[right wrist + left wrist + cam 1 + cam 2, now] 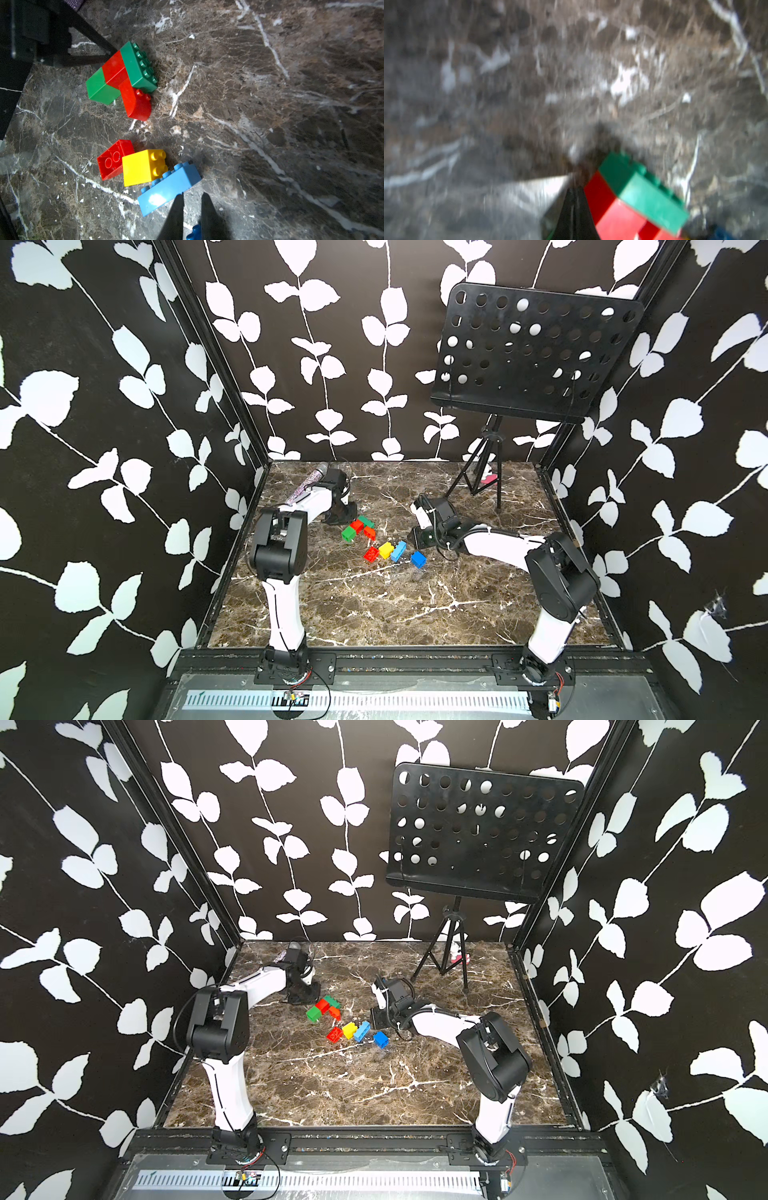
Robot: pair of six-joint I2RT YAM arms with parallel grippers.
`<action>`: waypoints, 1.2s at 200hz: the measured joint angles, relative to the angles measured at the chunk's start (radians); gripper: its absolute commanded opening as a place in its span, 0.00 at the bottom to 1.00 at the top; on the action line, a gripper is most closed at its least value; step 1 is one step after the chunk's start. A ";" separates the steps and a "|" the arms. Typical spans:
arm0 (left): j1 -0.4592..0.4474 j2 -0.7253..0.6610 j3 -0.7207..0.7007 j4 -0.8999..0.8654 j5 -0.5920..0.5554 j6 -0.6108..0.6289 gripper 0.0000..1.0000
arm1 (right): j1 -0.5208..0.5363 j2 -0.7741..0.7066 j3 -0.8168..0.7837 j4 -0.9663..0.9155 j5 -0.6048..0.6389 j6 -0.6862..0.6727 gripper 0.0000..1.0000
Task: Assemble the letter r with lego
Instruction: Adjust the lego brick at the center of the board.
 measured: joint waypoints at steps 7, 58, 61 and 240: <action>0.000 -0.034 -0.040 0.005 0.006 -0.005 0.00 | 0.000 0.000 -0.003 0.006 -0.012 0.000 0.17; -0.011 -0.230 -0.267 0.060 0.054 -0.053 0.00 | 0.056 0.006 0.042 0.001 -0.106 -0.022 0.17; -0.011 -0.239 -0.280 0.067 0.057 -0.056 0.00 | 0.063 0.008 0.054 -0.002 -0.111 -0.025 0.17; -0.029 -0.562 -0.645 0.251 0.127 -0.224 0.00 | 0.121 0.402 0.471 -0.057 -0.131 0.000 0.14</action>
